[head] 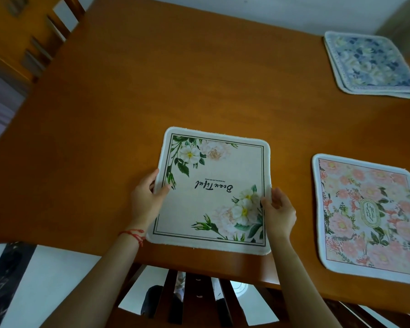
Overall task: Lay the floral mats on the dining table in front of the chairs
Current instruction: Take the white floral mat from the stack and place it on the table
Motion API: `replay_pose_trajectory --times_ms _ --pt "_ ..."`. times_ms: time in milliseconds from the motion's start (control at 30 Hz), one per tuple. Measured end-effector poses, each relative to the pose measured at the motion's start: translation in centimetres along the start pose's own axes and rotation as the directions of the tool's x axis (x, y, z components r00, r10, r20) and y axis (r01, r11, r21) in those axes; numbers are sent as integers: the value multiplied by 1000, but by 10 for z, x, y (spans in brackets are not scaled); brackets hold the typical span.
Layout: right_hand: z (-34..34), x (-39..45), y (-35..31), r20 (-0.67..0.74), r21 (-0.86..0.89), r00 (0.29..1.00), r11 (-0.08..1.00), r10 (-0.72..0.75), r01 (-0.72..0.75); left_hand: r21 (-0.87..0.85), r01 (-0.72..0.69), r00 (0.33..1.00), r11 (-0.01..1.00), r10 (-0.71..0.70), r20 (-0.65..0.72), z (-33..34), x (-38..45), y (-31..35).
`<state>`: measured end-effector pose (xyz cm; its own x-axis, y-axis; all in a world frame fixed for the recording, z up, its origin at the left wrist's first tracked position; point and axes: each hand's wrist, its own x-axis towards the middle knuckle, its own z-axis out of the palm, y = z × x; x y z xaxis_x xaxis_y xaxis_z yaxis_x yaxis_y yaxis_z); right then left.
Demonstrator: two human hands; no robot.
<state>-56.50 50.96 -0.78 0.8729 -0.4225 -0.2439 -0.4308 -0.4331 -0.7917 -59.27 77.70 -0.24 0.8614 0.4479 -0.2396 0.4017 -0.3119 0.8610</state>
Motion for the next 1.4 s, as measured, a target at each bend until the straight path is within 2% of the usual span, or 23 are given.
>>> replay_pose_trajectory --times_ms 233,633,867,1100,1267,1400 --pt "4 22 -12 43 29 998 999 -44 43 -30 47 997 998 -48 -54 3 -14 -10" --pt "16 68 -37 152 1 980 992 -125 127 -269 224 962 937 -256 -90 16 -42 -13" --pt "24 89 -51 202 -14 968 988 -148 154 -278 267 955 923 -292 -53 23 -61 -7" --pt "20 88 -52 184 -16 973 989 -142 148 -280 263 956 923 -288 -51 17 -60 -7" --pt "9 73 -47 112 0 987 993 -117 118 -222 176 973 959 -203 -108 9 -43 -6" --pt "-3 55 -37 91 14 993 997 -75 74 -97 86 994 992 -93 -64 5 -18 6"
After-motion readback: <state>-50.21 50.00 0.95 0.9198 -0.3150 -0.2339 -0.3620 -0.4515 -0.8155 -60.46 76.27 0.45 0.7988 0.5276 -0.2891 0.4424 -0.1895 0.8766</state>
